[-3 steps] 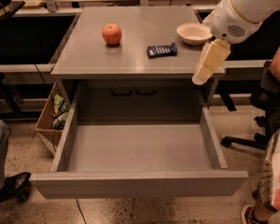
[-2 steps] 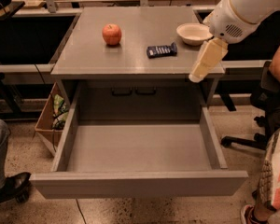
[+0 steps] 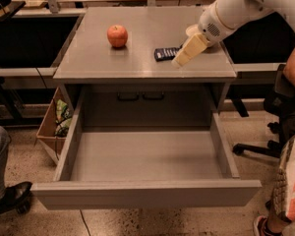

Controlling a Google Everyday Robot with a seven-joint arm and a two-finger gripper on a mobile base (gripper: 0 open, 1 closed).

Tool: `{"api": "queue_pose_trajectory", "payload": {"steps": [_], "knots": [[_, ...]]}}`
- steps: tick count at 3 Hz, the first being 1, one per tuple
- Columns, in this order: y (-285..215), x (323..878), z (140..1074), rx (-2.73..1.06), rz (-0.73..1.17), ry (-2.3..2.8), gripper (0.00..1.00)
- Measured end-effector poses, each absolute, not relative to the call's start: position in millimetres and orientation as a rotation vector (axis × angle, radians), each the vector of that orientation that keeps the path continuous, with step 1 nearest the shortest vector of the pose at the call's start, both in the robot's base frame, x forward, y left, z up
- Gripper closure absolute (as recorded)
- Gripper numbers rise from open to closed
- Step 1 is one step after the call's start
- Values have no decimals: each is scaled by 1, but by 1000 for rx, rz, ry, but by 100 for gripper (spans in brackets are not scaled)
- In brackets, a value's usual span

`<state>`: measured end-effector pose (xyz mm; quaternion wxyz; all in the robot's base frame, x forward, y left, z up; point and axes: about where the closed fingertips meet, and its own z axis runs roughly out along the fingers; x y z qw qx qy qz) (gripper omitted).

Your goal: Place rxbar blueberry into top drawer

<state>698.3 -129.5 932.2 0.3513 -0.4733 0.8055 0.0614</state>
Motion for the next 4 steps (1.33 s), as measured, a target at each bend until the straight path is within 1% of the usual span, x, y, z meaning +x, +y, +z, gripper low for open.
{"api": "queue_pose_trajectory", "payload": {"steps": [1,2,3,4], "knots": [[-98,740,911,-1144,223,2098,0],[-73,765,889,-1102,253,2119,0],[-62,784,867,-1069,255,2139,0],[-75,810,852,-1007,230,2149,0]]}}
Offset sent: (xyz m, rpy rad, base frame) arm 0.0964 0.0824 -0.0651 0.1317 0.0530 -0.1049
